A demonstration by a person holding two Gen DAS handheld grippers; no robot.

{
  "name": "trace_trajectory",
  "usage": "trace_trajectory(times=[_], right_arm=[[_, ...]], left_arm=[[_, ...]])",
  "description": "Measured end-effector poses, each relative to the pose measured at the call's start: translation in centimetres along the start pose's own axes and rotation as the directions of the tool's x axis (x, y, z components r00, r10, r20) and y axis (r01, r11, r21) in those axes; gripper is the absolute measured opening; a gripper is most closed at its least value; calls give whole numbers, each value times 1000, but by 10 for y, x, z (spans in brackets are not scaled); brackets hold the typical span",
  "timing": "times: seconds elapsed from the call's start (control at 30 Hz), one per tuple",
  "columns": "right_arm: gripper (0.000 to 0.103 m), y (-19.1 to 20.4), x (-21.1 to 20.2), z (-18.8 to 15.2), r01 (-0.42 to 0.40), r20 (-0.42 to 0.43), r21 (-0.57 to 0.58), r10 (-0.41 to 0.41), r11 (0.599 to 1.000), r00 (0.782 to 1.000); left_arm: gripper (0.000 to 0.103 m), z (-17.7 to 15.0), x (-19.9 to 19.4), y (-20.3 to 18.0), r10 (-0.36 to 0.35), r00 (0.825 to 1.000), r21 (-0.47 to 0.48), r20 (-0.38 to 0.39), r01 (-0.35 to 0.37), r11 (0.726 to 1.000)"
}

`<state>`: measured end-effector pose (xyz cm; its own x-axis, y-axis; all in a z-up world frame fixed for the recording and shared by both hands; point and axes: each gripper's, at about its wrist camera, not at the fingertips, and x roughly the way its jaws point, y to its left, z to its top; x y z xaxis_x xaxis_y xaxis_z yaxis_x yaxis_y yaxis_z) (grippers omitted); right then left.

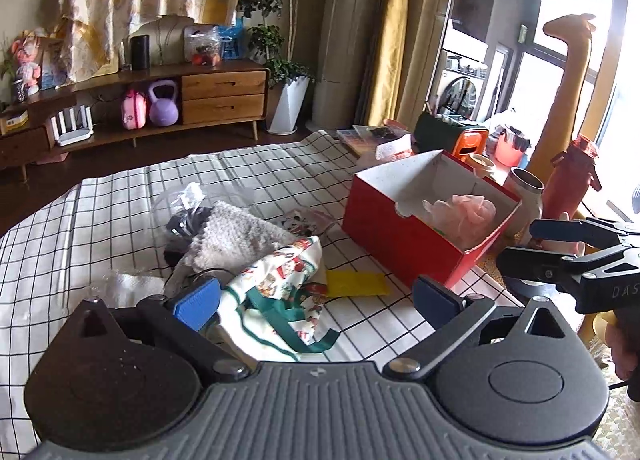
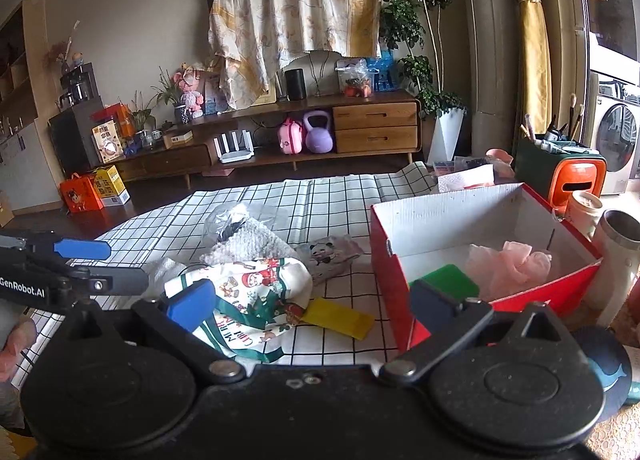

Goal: Organize soft objects
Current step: 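Withdraw both tools from the box and move toward the tote bag, then grasp the white paper towel with the left tool while the right tool grasps the tote bag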

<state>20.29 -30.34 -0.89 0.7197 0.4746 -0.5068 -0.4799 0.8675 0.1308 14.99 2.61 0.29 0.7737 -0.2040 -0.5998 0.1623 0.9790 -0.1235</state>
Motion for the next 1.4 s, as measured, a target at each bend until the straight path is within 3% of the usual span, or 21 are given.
trace_trajectory(times=[0.17, 0.4, 0.73, 1.13, 1.4], right_arm=[[103, 19, 19, -7, 7, -34, -7, -7, 1000, 999], [103, 36, 54, -6, 66, -85, -1, -66, 998, 994], [100, 66, 105, 7, 93, -135, -16, -95, 995, 986], [98, 96, 173, 24, 135, -189, -13, -135, 991, 973], [98, 93, 203, 20, 101, -259, 69, -80, 992, 963]], left_arm=[[103, -19, -7, 48, 52, 999, -90, 9, -50, 995], [103, -40, -9, 94, 134, 991, -65, 13, -133, 989], [103, -68, 26, 152, 149, 987, -139, -67, -157, 978], [103, -78, 62, 180, 174, 982, -179, -79, -186, 966], [103, -77, 85, 193, 179, 980, -189, -90, -193, 963]])
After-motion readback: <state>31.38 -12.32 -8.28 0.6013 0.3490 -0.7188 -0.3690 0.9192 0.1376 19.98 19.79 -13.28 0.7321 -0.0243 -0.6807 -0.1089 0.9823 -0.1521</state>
